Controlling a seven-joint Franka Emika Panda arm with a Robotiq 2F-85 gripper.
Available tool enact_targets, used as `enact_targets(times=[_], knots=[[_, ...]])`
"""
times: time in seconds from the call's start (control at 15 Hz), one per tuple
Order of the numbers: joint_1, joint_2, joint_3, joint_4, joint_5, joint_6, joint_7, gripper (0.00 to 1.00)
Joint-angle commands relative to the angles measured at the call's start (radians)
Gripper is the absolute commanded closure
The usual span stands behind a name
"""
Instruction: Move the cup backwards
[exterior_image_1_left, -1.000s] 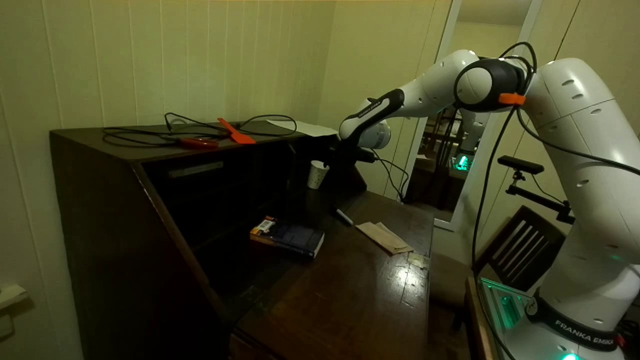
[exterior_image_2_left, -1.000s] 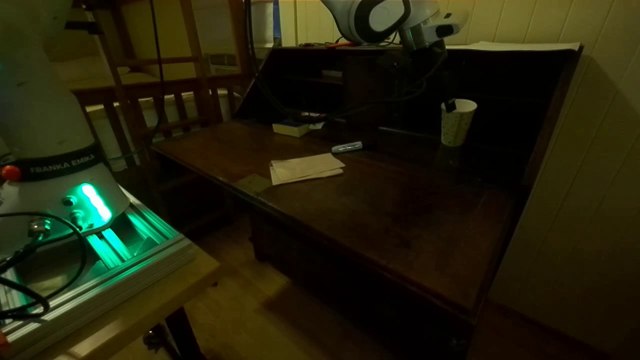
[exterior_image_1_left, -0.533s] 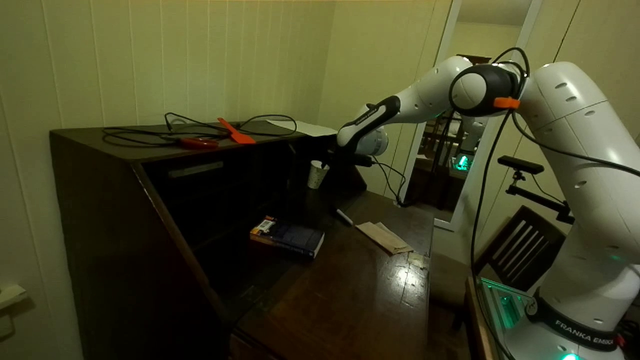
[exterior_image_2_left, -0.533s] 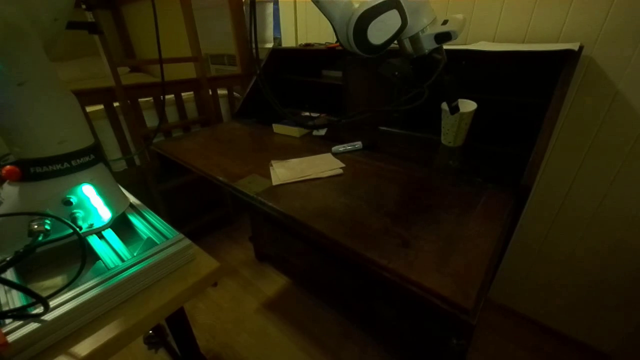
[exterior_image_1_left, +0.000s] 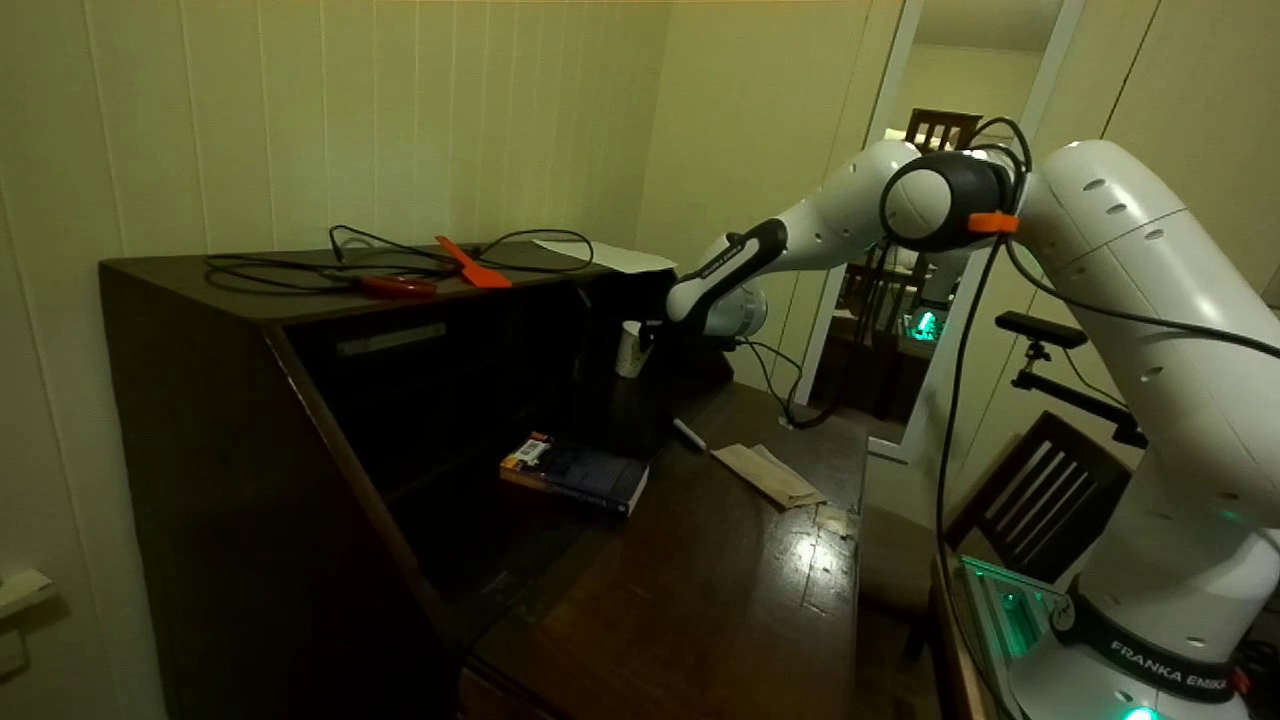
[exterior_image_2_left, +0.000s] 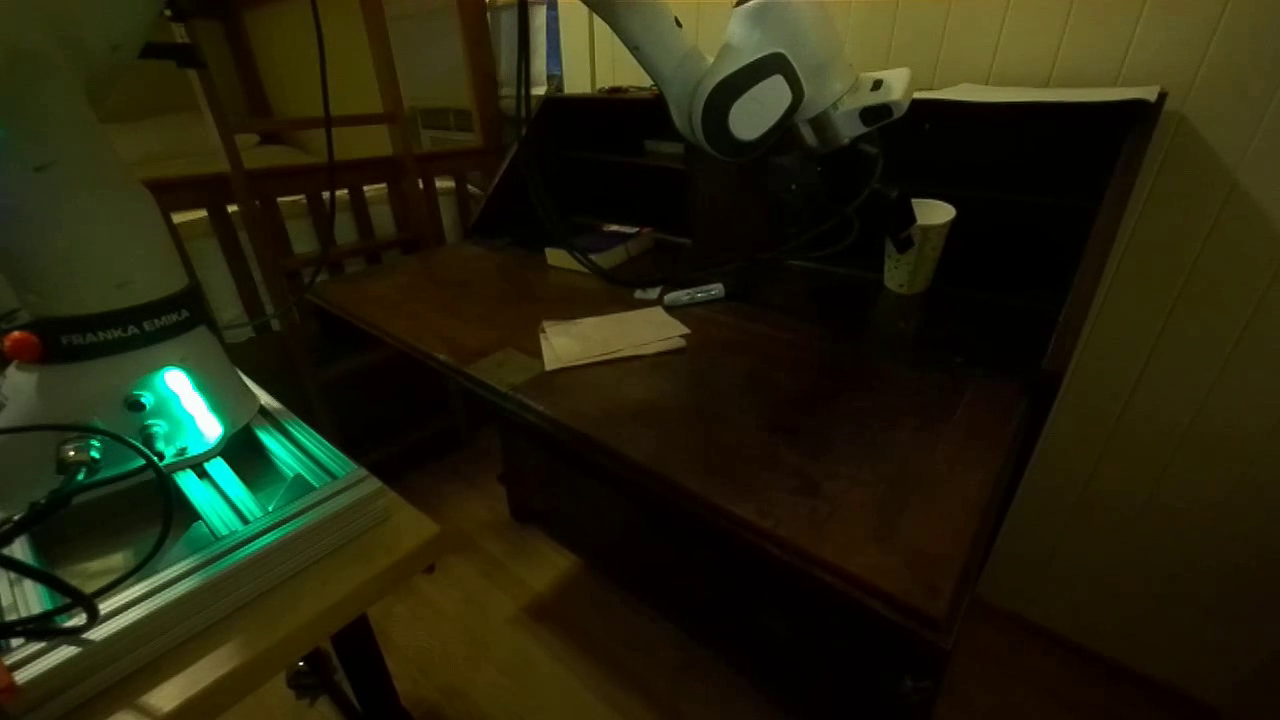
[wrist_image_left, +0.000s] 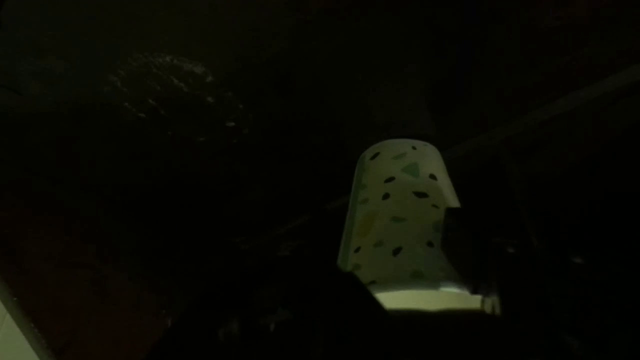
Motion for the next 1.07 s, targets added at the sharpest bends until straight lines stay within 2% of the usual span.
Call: enact_targets(times=[0.0,0.2,0.33,0.53,0.8,1.0], knots=[[0.0,0.036,-0.019,0.043,-0.042,0.03,-0.003,0.69],[0.0,0.06,-0.032,0.069,-0.06,0.041,-0.001,0.91],[-0.008,0.062,-0.021,0.073,-0.071,0.04,-0.014,0.99],[-0.03,0.051,0.013,0.065,-0.089,0.03,-0.049,1.0],[-0.101,0.001,0.118,0.02,-0.126,-0.02,-0.176,1.0],[-0.083,0.003,0.059,0.021,-0.17,-0.03,-0.21,1.0]])
